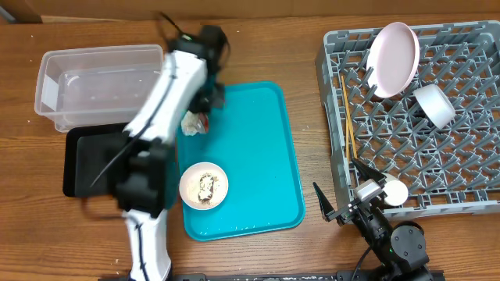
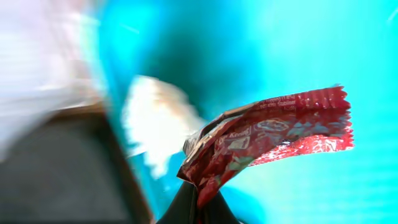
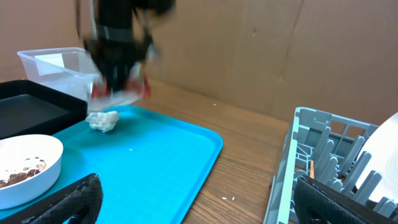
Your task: Sort waste into correct bins and load items into the dishwasher
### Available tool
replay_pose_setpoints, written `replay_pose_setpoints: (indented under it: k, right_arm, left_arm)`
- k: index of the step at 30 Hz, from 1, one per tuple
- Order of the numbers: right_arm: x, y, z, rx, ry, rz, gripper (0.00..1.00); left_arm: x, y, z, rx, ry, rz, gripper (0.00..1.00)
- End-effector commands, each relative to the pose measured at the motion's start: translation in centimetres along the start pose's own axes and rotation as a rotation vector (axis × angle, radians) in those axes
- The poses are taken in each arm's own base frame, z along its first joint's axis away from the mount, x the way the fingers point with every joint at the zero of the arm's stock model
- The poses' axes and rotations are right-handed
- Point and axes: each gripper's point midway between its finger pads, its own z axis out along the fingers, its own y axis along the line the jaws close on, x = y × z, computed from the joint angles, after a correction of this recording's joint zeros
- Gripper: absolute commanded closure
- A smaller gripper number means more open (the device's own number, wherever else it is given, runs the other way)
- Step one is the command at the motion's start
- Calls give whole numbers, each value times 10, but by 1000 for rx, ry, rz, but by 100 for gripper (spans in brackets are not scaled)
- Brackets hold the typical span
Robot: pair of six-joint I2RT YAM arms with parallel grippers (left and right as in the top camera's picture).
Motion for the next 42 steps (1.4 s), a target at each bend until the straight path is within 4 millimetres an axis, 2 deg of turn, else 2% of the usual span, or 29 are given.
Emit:
replay_pose_setpoints:
  k: [1, 4, 6, 8, 9, 11, 14, 16, 21, 25, 27, 29, 32, 35, 38, 42]
  right_arm:
    - [1, 0, 0, 0, -6, -1, 0]
    - [1, 0, 0, 0, -6, -1, 0]
    - [1, 0, 0, 0, -6, -1, 0]
    - [1, 0, 0, 0, -6, -1, 0]
    - [1, 0, 0, 0, -6, -1, 0]
    - [1, 0, 0, 0, -6, -1, 0]
    - [1, 0, 0, 0, -6, -1, 0]
    - [1, 0, 0, 0, -6, -1, 0]
    - [1, 0, 0, 0, -6, -1, 0]
    - [1, 0, 0, 0, -6, -1, 0]
    - [1, 0, 0, 0, -6, -1, 0]
    - [1, 0, 0, 0, -6, -1, 0]
    - [1, 0, 0, 0, -6, -1, 0]
    - [1, 0, 0, 0, -6, -1, 0]
    - [1, 0, 0, 0, -6, -1, 0]
    - [1, 0, 0, 0, -6, -1, 0]
  left_arm:
    - [-14, 64, -89, -13, -238, -311, 96]
    - [-11, 114, -109, -46, -295, -483, 96]
    - [-9, 141, -107, -58, -292, -558, 96]
    - [-6, 162, -95, -71, -263, -607, 96]
    - [-5, 172, -80, -60, -229, -636, 90]
    - [-5, 175, -62, -31, -180, -599, 73]
    - [-2, 168, -47, 26, -118, -505, 53]
    - [2, 167, -49, 29, -105, -483, 49]
    - [6, 156, -84, 37, -184, -413, 46]
    - [11, 138, -115, 63, -256, -372, 33]
    - [15, 123, -121, 74, -254, -354, 31]
    - [18, 99, -118, 80, -235, -296, 31]
    - [24, 71, -100, 73, -194, -222, 31]
    - [39, 48, -63, 35, -121, -166, 28]
    - [55, 41, -22, 1, -63, -177, 20]
    - [63, 32, 26, 15, -61, -148, 21]
